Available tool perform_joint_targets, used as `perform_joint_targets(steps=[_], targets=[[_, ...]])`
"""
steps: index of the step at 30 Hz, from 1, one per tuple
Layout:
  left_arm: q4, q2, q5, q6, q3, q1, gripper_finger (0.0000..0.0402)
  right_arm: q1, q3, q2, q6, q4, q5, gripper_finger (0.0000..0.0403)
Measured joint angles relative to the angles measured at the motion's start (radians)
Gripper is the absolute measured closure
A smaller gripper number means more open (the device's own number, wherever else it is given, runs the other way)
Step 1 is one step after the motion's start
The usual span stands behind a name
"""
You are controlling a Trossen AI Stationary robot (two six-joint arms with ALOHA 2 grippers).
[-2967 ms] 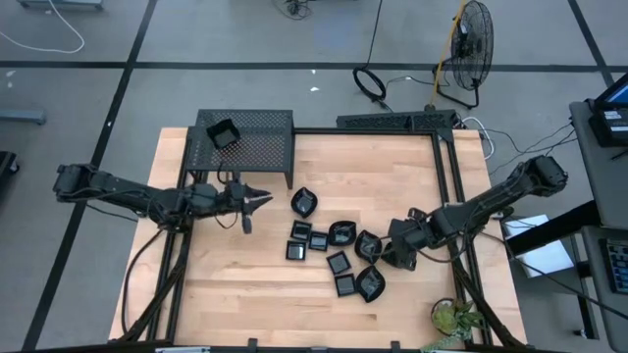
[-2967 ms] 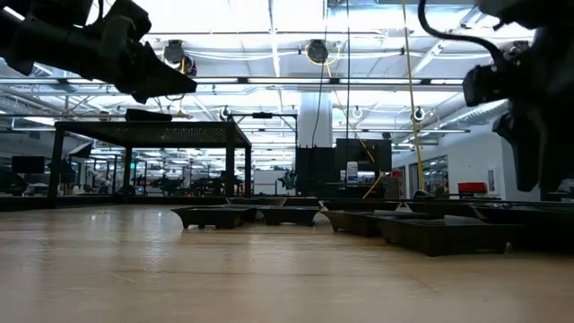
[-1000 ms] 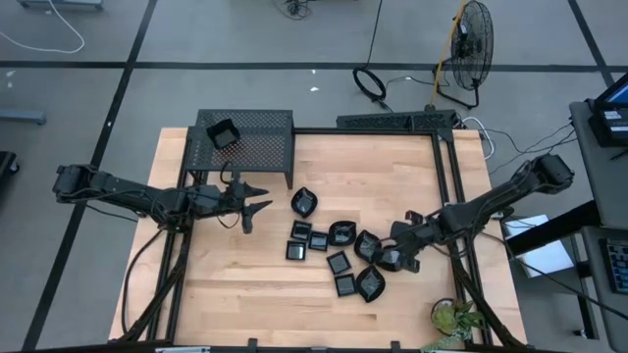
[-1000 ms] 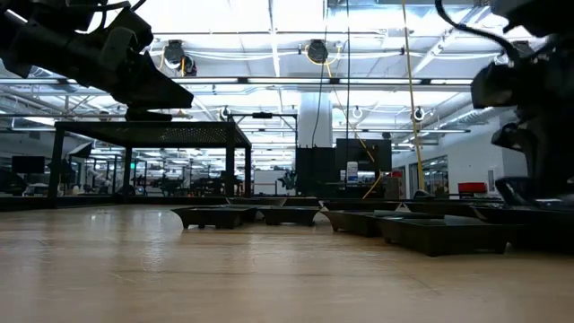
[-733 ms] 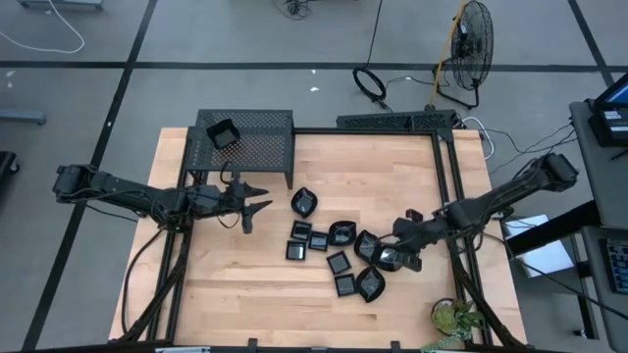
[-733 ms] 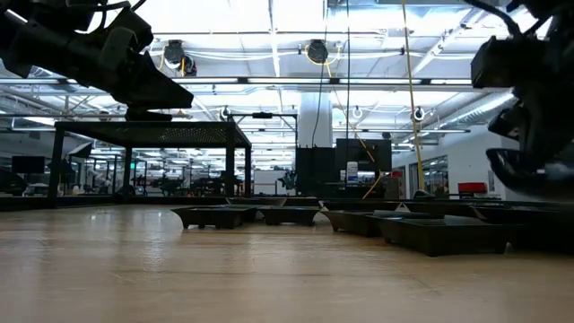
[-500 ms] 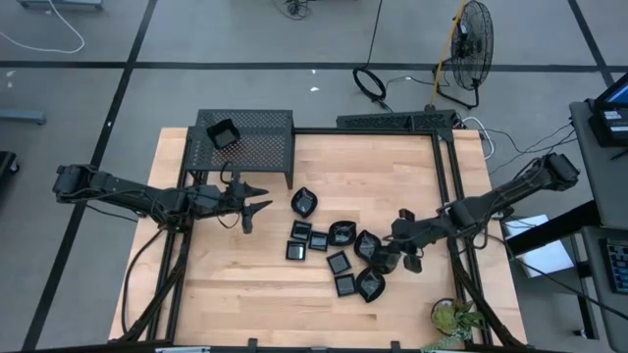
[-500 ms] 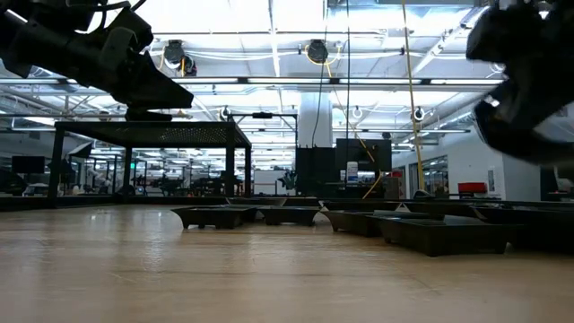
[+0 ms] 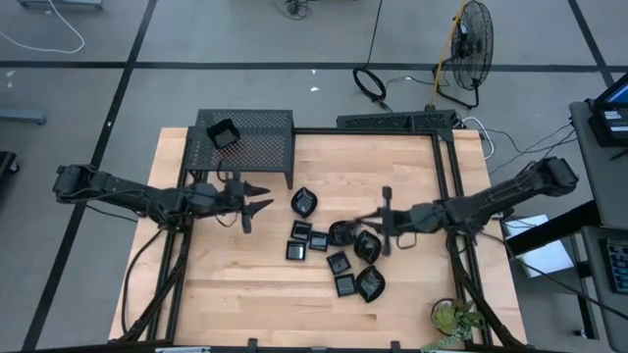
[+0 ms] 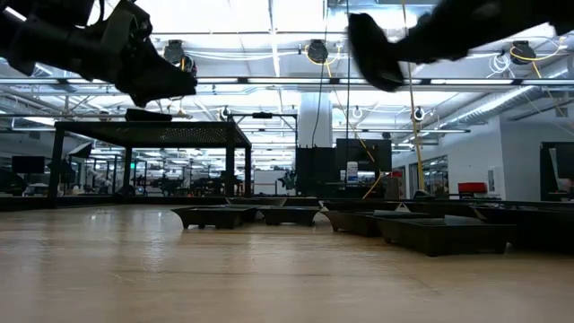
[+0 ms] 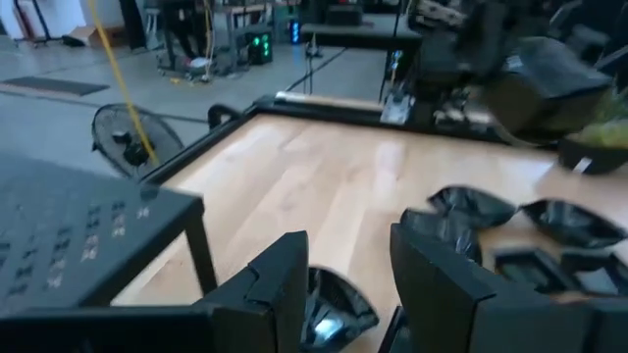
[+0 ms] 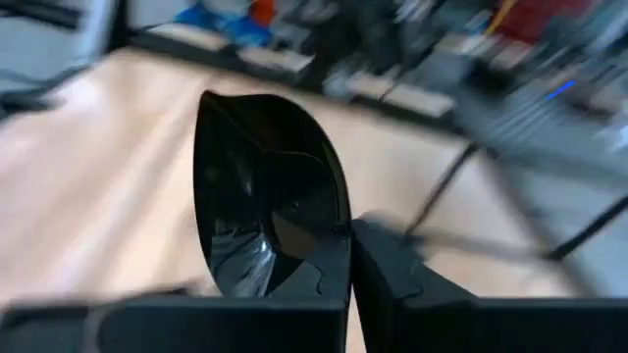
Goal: Pick & Place Mini shaped plates
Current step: Put the leaf-shaped plate on the shelf
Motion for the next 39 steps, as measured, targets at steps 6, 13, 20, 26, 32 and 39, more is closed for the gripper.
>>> perform_joint_targets(steps=[6,13,20,26,32,39], targets=[[0.06,0.0,0.001,-0.024,0.0,0.0,0.0252,-0.136,0.0,0.159,-0.218,0.375,0.011,0.0403],[0.272,0.131,0.006,0.016,0.001,0.0,0.0252,-0.304,0.0,0.397,-0.443,0.814,0.046,0.0403],[0.498,0.415,-0.119,0.17,0.142,0.011,0.0252,-0.358,0.001,0.531,-0.704,1.259,0.246,0.0403],[0.373,0.651,-0.262,0.355,0.469,0.038,0.0221,-0.33,-0.02,0.489,-0.818,1.257,0.29,0.0403],[0.198,0.805,-0.405,0.455,0.708,0.068,0.0177,-0.31,-0.125,0.416,-0.755,1.258,0.348,0.0403],[0.199,0.85,-0.343,0.394,0.752,0.096,0.017,-0.339,-0.211,0.301,-0.624,1.256,0.264,0.0403]])
